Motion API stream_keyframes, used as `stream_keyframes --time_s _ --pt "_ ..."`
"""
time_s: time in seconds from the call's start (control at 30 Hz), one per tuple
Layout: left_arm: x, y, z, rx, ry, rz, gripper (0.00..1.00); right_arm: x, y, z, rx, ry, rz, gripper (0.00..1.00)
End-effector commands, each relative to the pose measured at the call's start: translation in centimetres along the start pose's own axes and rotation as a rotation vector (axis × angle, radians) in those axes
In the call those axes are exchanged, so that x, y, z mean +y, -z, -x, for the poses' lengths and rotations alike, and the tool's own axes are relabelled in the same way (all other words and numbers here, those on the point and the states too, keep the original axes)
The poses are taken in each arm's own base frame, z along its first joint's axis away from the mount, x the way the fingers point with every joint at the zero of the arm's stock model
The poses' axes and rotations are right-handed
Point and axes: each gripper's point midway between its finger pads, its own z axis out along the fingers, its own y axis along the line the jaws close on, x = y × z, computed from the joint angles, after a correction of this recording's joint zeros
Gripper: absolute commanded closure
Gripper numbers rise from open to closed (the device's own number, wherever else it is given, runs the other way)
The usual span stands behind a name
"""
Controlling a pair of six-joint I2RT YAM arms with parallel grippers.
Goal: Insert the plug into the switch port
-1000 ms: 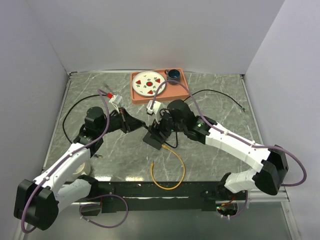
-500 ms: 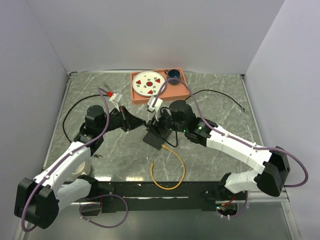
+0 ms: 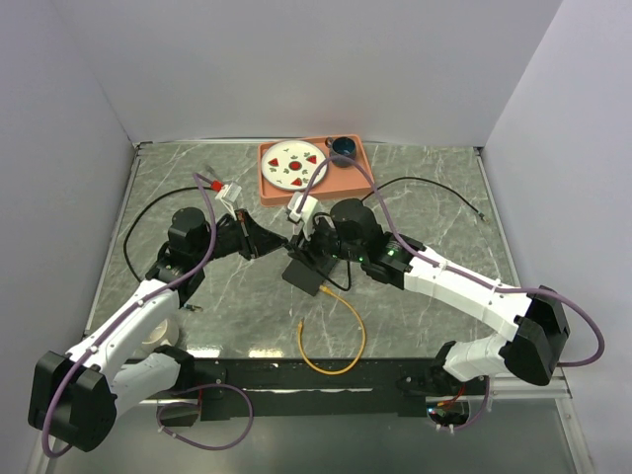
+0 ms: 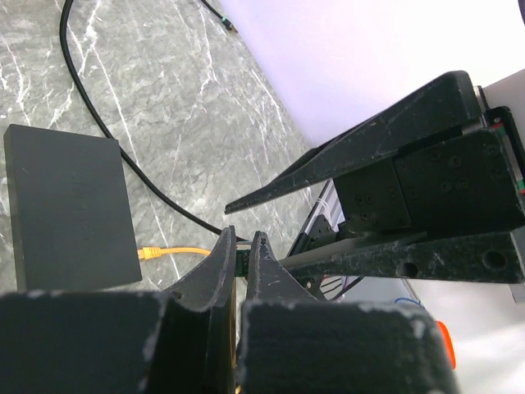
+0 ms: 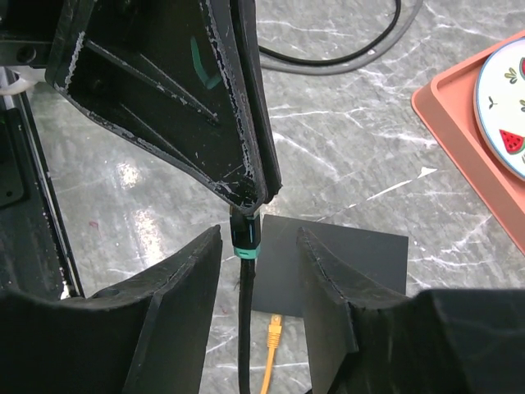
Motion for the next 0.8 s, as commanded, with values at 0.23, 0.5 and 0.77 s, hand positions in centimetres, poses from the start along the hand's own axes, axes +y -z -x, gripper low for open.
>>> stream_keyframes --time_s 0.23,0.5,0.77 --pt "-1.8 -0.1 1.6 -0.030 -0.024 -0.045 0.99 0.0 -1.1 2.2 -0.063 0.010 0.004 0.59" --pt "-1.6 -0.2 1.5 -0.027 -0.020 -0.041 0.99 -0.1 -1.0 1.8 -0.050 0.009 -0.004 0.96" --pt "-1.4 -0.3 1.4 -0.025 -0.015 -0.039 0.99 -0.3 -0.1 2.2 -0.079 0.010 -0.030 0.57"
